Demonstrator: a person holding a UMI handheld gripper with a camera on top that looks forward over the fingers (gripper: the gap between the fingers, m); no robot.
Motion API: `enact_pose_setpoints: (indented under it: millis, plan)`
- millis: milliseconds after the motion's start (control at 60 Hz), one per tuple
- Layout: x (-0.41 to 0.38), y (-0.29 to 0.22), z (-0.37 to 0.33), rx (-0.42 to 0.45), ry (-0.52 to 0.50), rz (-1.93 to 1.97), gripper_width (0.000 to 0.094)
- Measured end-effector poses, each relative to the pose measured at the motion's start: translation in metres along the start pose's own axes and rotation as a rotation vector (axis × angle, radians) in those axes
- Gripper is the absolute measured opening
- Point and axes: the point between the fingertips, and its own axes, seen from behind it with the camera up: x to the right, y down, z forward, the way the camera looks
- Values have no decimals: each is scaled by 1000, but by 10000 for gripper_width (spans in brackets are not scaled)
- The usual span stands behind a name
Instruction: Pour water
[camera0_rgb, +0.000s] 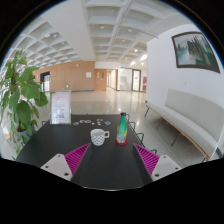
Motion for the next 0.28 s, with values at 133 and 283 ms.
enact_pose_setpoints:
  millis: [133,283]
  plan:
    - [3,7,-5,-12,16,-17,856]
    - [-9,24,-8,-50,-5,8,858]
